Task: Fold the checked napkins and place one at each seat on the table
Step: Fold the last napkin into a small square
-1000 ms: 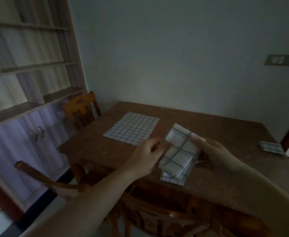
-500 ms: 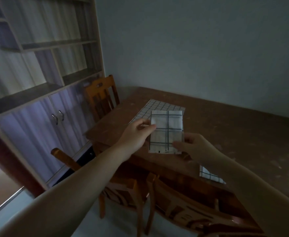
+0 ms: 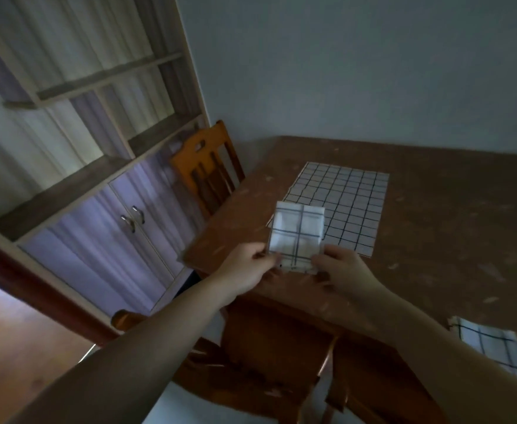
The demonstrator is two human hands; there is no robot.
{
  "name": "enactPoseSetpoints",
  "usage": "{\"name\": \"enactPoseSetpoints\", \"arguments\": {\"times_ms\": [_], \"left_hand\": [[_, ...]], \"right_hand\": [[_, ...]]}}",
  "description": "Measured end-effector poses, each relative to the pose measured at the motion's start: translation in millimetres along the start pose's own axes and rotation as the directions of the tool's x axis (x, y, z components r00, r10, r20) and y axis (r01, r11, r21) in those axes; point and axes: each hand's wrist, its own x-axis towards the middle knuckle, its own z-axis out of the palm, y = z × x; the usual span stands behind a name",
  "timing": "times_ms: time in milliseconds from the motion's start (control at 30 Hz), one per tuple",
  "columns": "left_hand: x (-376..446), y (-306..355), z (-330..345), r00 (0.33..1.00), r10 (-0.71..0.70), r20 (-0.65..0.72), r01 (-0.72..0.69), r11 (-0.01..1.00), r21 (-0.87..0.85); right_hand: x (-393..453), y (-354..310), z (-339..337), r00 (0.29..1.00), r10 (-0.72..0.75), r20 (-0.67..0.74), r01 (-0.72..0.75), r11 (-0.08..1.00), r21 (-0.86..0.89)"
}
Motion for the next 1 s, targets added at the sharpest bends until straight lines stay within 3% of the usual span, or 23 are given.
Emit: {"name": "enactPoseSetpoints", "arguments": {"times_ms": [200,367,500,667,800,900,1000], "left_hand": [[69,-66,4,0.986,-0.129,0.106,0.125,0.991,0.042],[123,-131,17,0.97,-0.211,0.122,0.211,0.977,0.013],[147,-169,14,0.98,-0.123,0.154,0.106,0.988,0.112],[161,-190,9,0.953,-0.012,0.302,-0.046,0.982,0.185],[177,-180,-5,0.905,0.028,0.424,-0.224,0.879,0.42],[209,-150,-19,0.906,0.089,0.414,-0.342,0.729,0.593],[255,-109,-28,0.917,0.181,0.355,-0.374,0.7,0.609]], "right_hand": [[54,54,37,0.981,0.133,-0.141,-0.147,0.984,-0.096],[99,99,78,0.912,0.21,-0.354,-0.283,0.944,-0.17],[124,121,97,0.852,0.301,-0.429,-0.411,0.892,-0.191],[136,132,111,0.803,0.372,-0.466,-0.516,0.825,-0.23],[140,128,104,0.792,0.422,-0.441,-0.564,0.783,-0.262],[146,108,77,0.807,0.308,-0.505,-0.513,0.788,-0.34],[156,80,40,0.792,0.16,-0.589,-0.463,0.786,-0.409]]}}
